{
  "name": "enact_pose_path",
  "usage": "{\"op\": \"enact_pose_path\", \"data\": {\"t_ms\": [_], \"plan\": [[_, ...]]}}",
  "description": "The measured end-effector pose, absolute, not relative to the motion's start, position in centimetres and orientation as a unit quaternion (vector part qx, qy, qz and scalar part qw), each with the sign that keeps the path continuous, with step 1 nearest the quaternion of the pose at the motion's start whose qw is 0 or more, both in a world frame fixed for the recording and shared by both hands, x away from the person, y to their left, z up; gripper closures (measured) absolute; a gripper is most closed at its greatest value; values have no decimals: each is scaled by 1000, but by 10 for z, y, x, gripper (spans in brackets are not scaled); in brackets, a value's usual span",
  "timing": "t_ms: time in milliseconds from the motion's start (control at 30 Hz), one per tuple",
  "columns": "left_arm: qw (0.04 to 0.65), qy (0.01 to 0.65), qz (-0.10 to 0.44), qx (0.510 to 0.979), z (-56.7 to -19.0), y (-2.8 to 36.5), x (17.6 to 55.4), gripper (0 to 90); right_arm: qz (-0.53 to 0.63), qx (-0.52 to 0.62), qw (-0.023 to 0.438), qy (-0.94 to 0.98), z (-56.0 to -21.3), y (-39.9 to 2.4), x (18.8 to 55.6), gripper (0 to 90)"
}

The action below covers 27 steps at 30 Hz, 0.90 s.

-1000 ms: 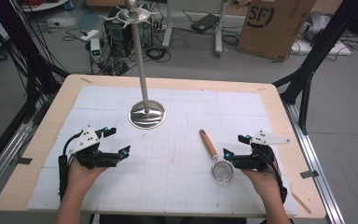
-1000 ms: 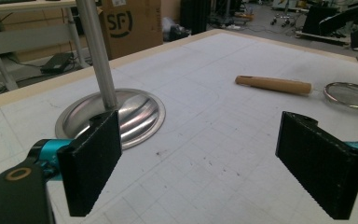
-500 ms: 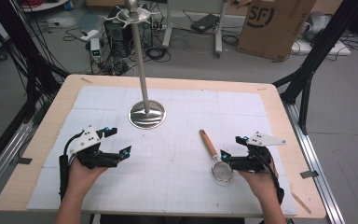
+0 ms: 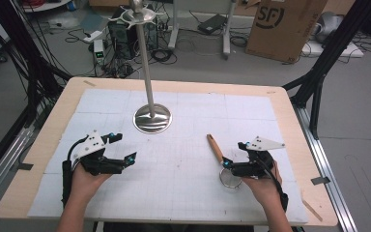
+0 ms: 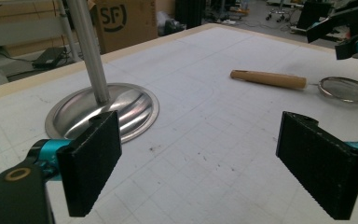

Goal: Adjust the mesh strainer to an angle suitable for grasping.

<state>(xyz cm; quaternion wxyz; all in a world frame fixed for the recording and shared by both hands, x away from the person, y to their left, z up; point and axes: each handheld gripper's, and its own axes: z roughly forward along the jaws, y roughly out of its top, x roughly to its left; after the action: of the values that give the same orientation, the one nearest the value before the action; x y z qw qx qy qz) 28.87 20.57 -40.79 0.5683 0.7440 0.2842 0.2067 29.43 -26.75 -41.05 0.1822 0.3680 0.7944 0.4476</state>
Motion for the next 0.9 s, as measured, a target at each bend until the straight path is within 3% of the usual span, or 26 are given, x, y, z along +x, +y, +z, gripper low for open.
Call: {"op": "enact_pose_path", "data": {"t_ms": [133, 900], "plan": [[570, 284, 204, 744, -408, 206, 289, 147, 437, 369, 179, 801, -413, -263, 299, 166], [567, 284, 200, 747, -409, 205, 290, 147, 347, 385, 149, 842, -421, -242, 325, 405]]}}
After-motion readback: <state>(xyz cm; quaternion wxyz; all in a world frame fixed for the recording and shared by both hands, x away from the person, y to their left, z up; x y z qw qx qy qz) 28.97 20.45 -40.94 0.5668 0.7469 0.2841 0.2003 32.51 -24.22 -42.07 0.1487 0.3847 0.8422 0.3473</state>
